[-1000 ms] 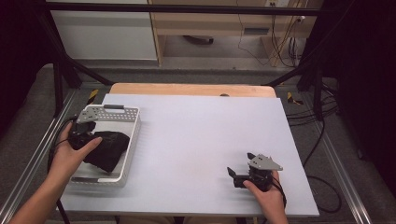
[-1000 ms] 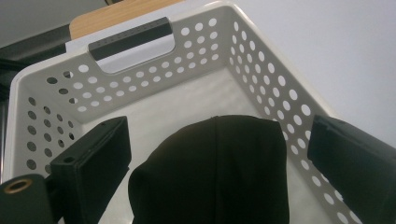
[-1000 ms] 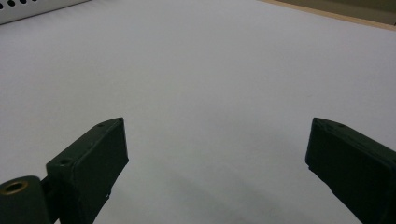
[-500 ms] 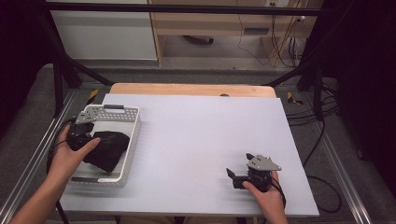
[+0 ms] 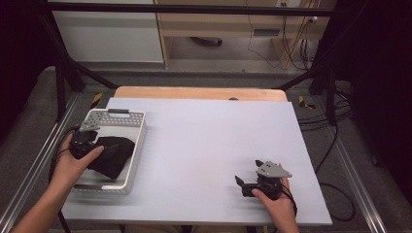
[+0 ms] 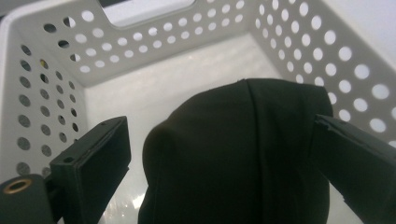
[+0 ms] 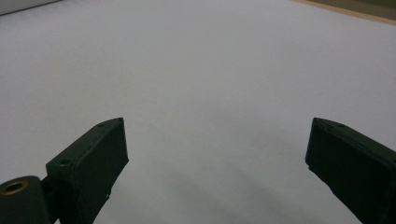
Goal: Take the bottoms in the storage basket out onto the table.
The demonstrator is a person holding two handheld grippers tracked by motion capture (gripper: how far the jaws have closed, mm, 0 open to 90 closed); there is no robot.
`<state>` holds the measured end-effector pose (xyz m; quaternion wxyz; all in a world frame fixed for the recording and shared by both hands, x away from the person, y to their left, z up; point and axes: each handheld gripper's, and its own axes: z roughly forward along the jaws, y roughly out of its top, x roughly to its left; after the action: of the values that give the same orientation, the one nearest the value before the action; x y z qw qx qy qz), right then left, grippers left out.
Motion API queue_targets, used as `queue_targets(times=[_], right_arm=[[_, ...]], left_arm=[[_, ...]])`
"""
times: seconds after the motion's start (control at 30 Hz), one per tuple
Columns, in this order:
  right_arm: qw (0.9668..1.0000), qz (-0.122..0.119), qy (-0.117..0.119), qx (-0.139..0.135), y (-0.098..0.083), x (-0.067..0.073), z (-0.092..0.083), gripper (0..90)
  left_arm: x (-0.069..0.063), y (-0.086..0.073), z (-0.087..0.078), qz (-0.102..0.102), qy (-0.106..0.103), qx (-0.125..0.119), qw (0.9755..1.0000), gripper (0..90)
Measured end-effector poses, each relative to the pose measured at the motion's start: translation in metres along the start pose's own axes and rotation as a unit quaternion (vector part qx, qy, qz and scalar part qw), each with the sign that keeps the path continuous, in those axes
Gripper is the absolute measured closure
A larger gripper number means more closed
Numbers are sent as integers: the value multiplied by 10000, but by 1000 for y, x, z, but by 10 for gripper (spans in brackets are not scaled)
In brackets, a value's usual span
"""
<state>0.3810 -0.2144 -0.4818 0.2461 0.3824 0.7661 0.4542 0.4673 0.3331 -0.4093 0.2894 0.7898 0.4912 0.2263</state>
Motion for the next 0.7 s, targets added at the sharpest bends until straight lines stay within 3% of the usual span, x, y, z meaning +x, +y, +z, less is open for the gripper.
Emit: queue_targets(times=[0.23, 0.57, 0.7], right_arm=[[10000, -37, 30, 36, 0, 1, 1, 60], [9999, -59, 69, 73, 0, 2, 2, 60], [9999, -62, 74, 83, 0, 2, 2, 60]], left_arm=[[6, -5, 11, -76, 22, 138, 9999, 31], [7, -11, 28, -301, -417, 405, 9979, 0], [4, -15, 35, -290, -579, 572, 9963, 0]])
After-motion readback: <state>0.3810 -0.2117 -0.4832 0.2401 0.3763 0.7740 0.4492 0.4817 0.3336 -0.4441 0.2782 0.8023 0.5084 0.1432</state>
